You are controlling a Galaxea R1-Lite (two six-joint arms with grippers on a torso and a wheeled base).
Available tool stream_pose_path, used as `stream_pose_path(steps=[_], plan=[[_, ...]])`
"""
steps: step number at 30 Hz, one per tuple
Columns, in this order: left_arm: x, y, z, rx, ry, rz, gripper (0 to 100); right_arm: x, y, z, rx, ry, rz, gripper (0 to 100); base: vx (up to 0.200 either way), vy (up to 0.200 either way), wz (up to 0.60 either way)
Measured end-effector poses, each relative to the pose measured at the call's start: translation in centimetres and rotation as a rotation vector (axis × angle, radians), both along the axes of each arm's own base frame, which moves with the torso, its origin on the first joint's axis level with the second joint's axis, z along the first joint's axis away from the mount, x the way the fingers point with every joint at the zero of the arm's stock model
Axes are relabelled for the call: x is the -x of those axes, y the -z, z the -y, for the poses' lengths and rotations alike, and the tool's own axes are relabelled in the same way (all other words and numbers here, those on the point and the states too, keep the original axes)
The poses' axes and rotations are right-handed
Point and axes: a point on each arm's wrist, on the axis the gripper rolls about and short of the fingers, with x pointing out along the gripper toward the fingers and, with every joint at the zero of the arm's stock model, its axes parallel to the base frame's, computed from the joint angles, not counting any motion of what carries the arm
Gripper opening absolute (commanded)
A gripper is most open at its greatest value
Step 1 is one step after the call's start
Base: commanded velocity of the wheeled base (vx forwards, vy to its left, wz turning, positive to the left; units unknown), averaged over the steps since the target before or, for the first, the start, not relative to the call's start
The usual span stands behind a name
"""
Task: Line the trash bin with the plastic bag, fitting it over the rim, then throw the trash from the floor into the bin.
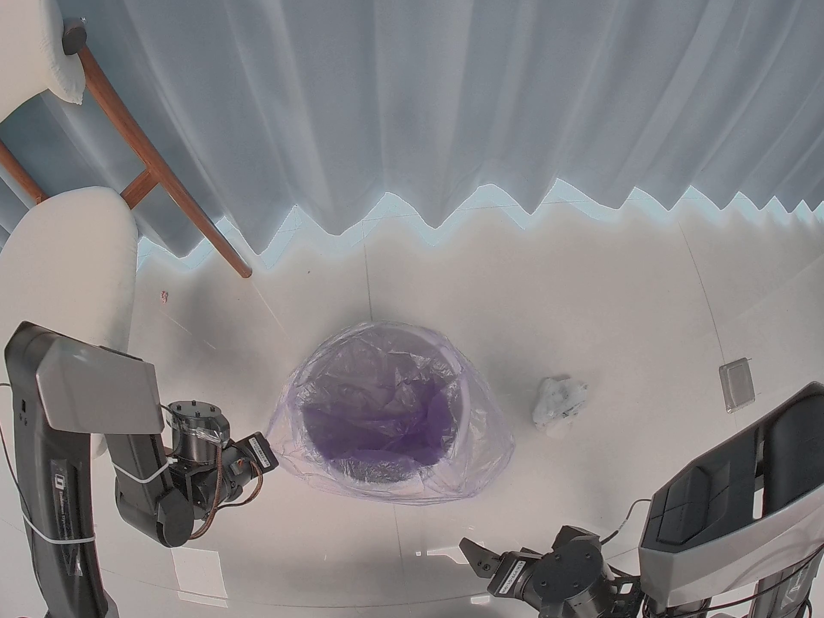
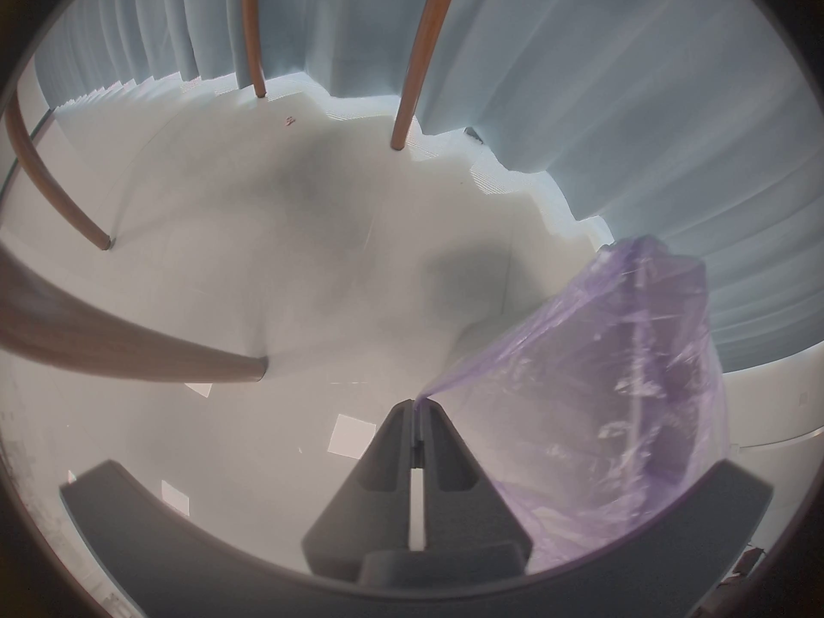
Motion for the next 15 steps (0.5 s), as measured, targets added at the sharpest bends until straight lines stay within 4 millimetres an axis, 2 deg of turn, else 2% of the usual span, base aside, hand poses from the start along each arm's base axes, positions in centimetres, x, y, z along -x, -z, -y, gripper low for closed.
stream_pose_path(steps=[6,15], plan=[[0.1,2.0,-0.1,-0.007,-0.020,-0.046,0,0.0,0.1,0.0,0.004,0.001,-0.003,100,0.000,0.000,0.00],[1.0,1.9,0.3,0.027,-0.015,-0.010,0,0.0,0.5,-0.1,0.009,0.000,-0.004,100,0.000,0.000,0.00]])
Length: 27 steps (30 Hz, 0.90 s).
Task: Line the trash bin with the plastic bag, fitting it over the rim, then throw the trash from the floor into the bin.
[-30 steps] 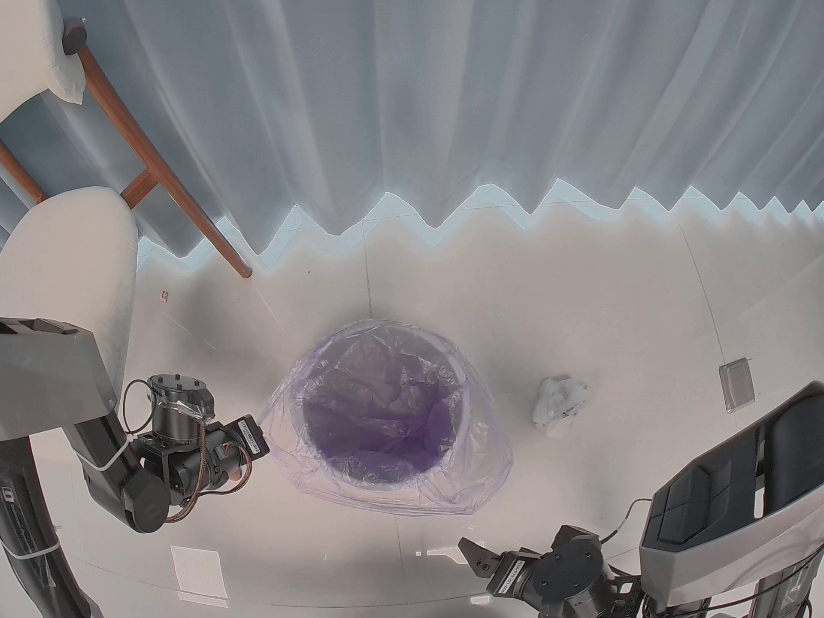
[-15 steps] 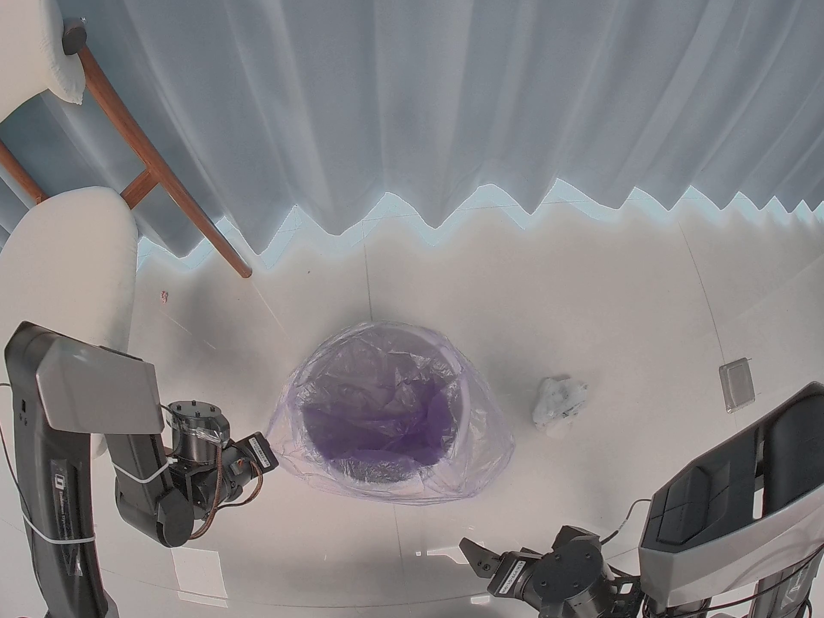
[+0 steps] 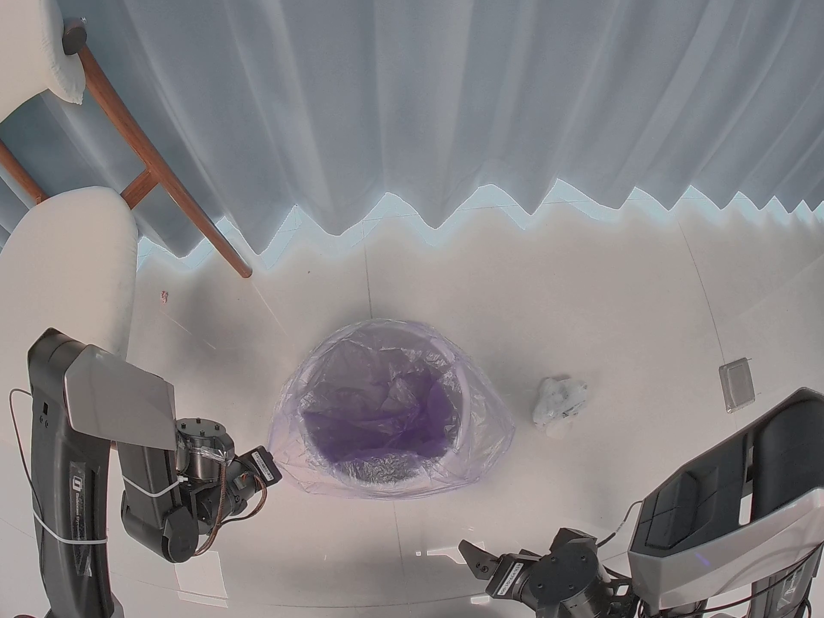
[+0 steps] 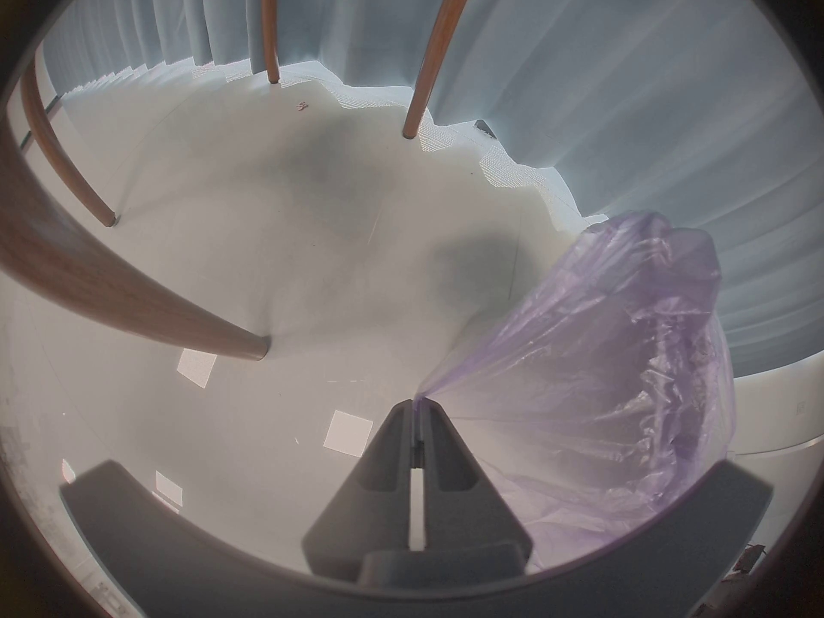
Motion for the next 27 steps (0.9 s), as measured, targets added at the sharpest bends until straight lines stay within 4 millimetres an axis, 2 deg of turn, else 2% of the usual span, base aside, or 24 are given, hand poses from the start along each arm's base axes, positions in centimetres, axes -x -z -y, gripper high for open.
stream_pose_path(steps=[11,12,20,27], plan=[[2.6,-2.7,0.0,0.004,0.021,0.009,0,-0.9,-1.0,0.1,-0.050,0.022,0.099,100,0.000,0.000,0.00],[3.0,-2.9,0.0,0.002,0.024,0.006,100,-0.9,-1.0,0.2,-0.047,0.025,0.098,100,0.000,0.000,0.00],[6.2,-3.7,-0.1,-0.019,0.050,-0.053,100,-1.3,-0.6,0.7,-0.026,0.043,0.090,100,0.000,0.000,0.00],[7.5,-4.4,-0.3,-0.028,0.050,-0.062,100,-3.7,-1.1,3.0,-0.006,0.128,0.114,100,0.000,0.000,0.00]])
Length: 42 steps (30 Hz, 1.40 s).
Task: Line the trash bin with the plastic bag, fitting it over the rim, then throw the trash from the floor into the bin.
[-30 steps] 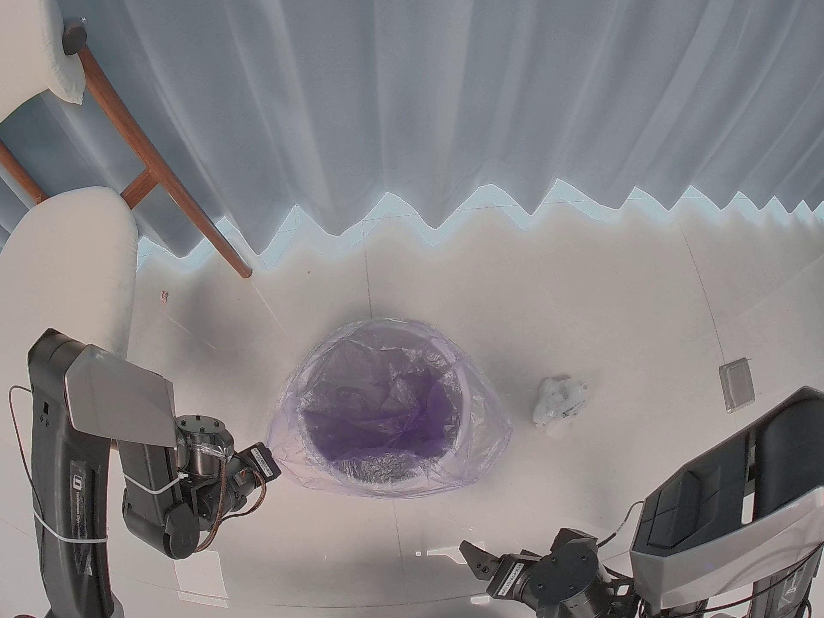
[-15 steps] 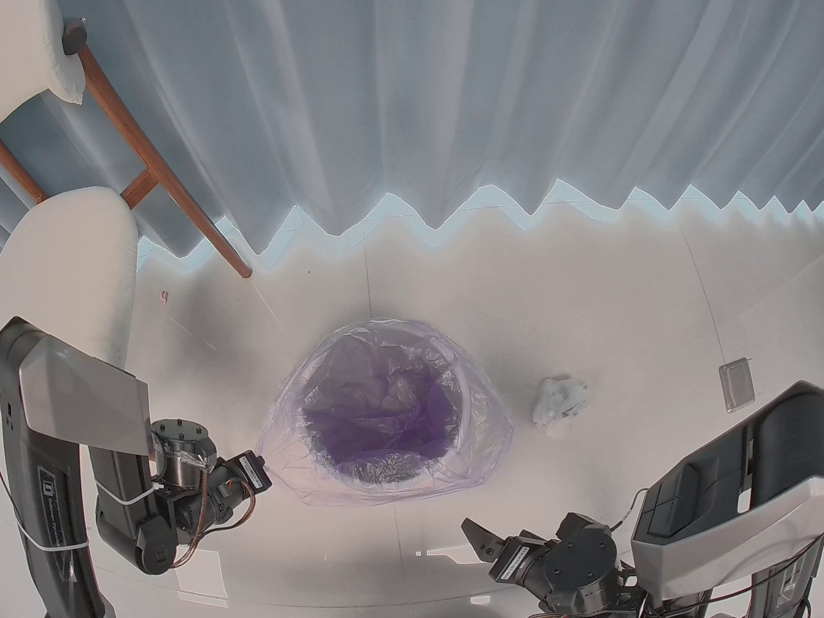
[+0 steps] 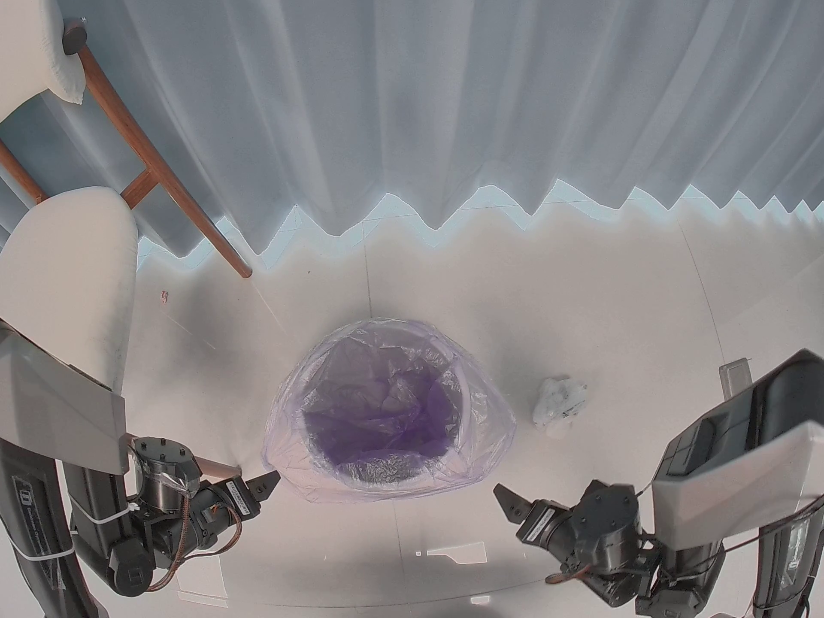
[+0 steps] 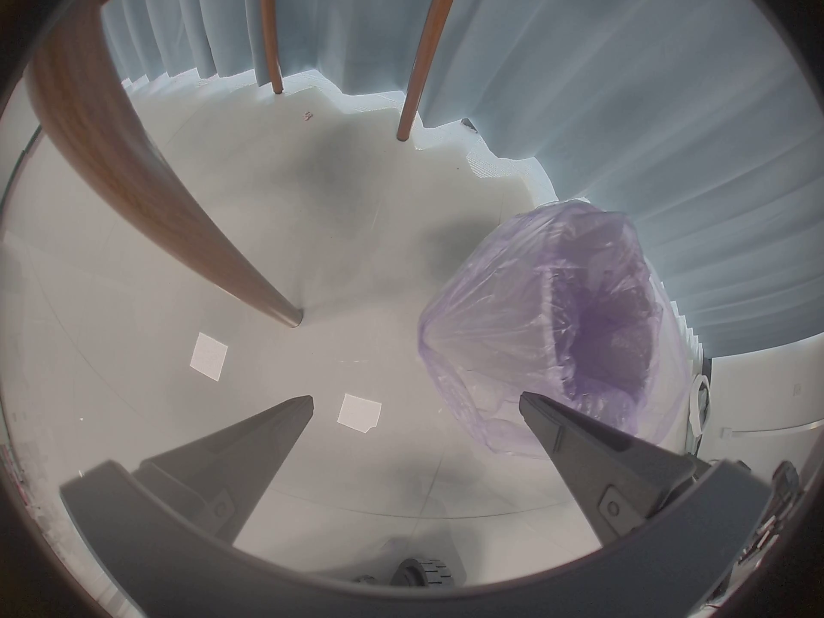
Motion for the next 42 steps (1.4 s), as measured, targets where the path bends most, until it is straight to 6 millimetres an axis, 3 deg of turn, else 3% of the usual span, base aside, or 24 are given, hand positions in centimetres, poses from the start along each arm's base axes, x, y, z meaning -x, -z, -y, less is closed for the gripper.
stream_pose_path(steps=[8,13,25,32,39,40,42], plan=[[0.9,-3.0,0.4,0.061,0.014,0.114,100,-3.5,-1.5,3.7,0.110,-0.116,0.059,100,0.000,0.000,0.00],[1.9,-5.2,1.8,0.117,0.082,0.199,100,-5.2,-2.3,4.7,0.212,-0.245,0.142,100,0.000,0.000,0.00],[3.9,-8.0,3.7,0.176,0.165,0.319,100,-12.1,-3.8,4.8,0.314,-0.407,0.399,100,0.000,0.000,0.00],[4.3,-8.4,3.9,0.180,0.162,0.340,100,-14.5,-3.7,4.3,0.349,-0.441,0.418,100,0.000,0.000,0.00],[4.4,-8.4,4.1,0.181,0.169,0.341,100,-15.6,-3.3,4.1,0.351,-0.439,0.432,100,0.000,0.000,0.00],[4.4,-8.4,4.1,0.180,0.167,0.342,100,-15.8,-3.3,4.0,0.350,-0.437,0.438,0,0.000,0.000,0.00],[4.4,-8.4,4.1,0.177,0.161,0.342,100,-16.3,-3.3,4.1,0.348,-0.429,0.447,0,0.000,0.000,0.00]])
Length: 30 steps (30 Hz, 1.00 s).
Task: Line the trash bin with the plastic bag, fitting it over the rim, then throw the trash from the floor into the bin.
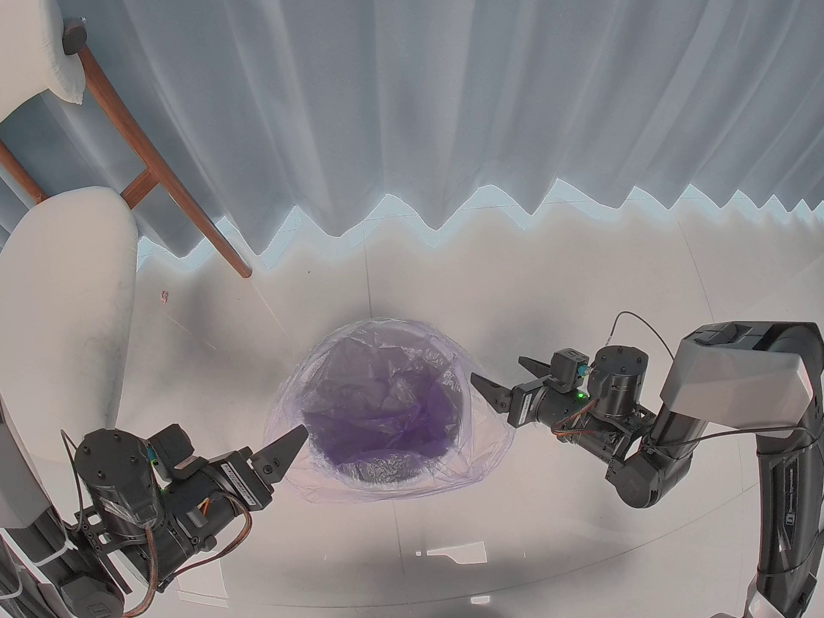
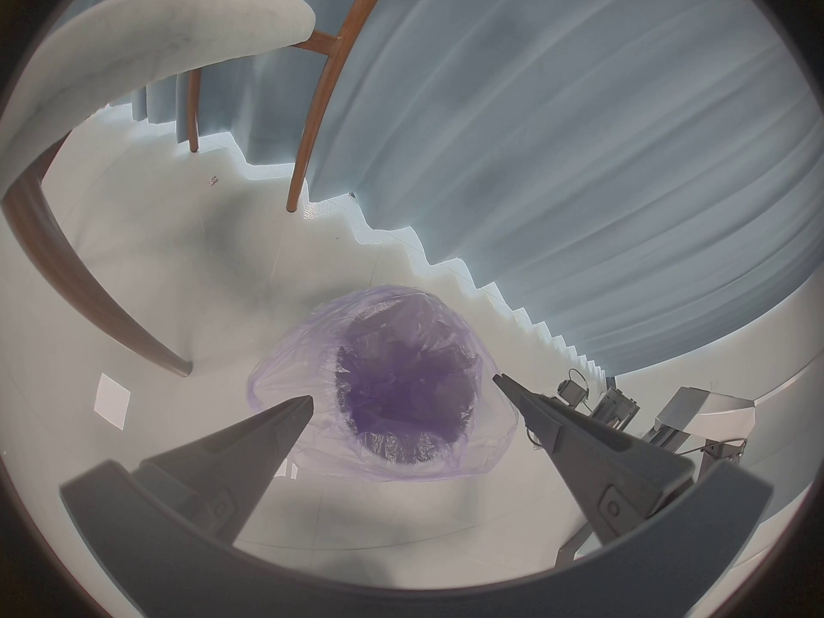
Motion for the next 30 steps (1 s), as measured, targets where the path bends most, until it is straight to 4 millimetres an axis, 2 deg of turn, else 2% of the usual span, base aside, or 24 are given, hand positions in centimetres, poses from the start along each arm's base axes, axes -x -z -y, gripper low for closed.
stream_pose_path(steps=[4,10,16,25,30], plan=[[0.0,0.1,0.1,-0.007,-0.011,-0.004,100,-1.0,-0.1,0.5,-0.034,0.027,-0.001,0,0.000,0.000,0.00],[0.1,0.3,0.4,-0.014,-0.008,-0.010,100,-1.9,0.5,0.9,-0.134,0.079,-0.107,0,0.000,0.000,0.00],[0.2,0.4,0.7,-0.022,-0.014,-0.009,100,-3.6,0.9,1.1,-0.222,0.173,-0.162,0,0.000,0.000,0.00],[0.4,0.5,1.0,-0.027,-0.012,-0.008,100,-5.0,3.2,1.2,-0.224,0.209,-0.221,0,0.000,0.000,0.00],[0.6,0.6,1.3,-0.035,-0.017,-0.010,100,-5.3,5.5,1.1,-0.201,0.230,-0.250,0,0.000,0.000,0.00]])
